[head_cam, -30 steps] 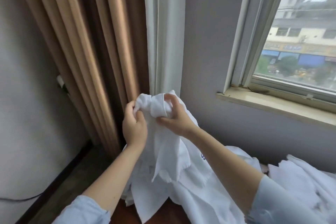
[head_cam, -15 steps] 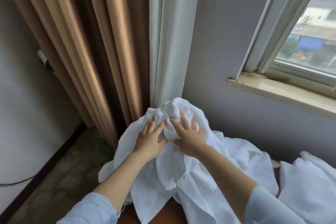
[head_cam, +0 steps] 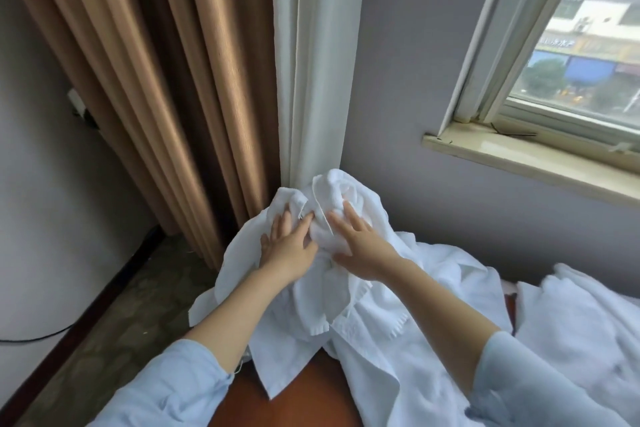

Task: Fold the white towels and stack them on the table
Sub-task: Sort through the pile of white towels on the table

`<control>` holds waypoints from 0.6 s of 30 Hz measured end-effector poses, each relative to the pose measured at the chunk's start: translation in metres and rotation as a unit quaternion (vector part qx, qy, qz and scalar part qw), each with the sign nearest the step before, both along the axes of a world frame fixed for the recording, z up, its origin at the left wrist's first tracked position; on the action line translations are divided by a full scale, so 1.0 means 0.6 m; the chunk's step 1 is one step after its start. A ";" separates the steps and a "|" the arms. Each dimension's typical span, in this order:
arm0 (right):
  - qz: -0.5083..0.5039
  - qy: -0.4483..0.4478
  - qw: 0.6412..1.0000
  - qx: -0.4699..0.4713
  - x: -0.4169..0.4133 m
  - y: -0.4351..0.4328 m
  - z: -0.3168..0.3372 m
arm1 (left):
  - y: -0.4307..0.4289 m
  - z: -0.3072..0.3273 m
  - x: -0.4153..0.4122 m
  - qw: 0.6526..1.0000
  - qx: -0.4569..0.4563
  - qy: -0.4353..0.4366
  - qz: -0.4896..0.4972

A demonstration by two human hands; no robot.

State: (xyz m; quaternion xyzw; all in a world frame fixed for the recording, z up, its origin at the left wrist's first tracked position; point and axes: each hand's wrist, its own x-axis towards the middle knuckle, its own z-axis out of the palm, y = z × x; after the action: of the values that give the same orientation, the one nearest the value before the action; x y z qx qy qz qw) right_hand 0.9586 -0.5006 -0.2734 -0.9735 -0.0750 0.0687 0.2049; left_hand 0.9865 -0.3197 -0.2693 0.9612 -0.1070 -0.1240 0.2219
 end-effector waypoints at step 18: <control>-0.215 0.001 0.976 -0.036 -0.374 -0.281 0.030 | -0.292 0.021 -0.272 0.984 -0.035 -0.049 -0.166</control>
State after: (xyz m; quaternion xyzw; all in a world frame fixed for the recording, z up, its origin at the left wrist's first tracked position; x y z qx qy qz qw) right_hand 0.7343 -0.6689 -0.2553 -0.9734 0.1391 0.0269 0.1803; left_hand 0.8230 -0.4948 -0.2565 0.9265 -0.2803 -0.1082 0.2264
